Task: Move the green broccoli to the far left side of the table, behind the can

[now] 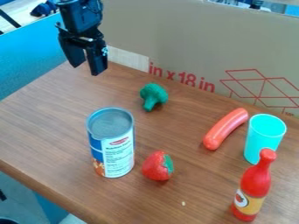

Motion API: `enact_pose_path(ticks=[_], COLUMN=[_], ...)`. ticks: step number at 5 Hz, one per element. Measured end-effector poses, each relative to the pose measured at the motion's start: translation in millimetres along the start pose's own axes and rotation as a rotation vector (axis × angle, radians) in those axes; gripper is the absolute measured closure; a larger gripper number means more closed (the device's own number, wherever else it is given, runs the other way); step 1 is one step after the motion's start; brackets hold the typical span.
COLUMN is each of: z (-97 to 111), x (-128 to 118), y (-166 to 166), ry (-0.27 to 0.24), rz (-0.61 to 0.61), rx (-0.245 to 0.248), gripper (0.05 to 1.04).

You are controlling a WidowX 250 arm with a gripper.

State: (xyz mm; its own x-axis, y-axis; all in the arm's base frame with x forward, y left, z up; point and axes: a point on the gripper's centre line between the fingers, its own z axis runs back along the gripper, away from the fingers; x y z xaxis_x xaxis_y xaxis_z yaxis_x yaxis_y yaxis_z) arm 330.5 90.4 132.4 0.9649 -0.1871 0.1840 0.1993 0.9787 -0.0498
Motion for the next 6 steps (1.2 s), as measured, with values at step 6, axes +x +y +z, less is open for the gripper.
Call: enact_pose_path(ticks=[6], z=[-74.8], x=[4.0], y=[-32.3], ry=[-0.038], rz=[-0.164], rx=[-0.053], gripper=[0.083])
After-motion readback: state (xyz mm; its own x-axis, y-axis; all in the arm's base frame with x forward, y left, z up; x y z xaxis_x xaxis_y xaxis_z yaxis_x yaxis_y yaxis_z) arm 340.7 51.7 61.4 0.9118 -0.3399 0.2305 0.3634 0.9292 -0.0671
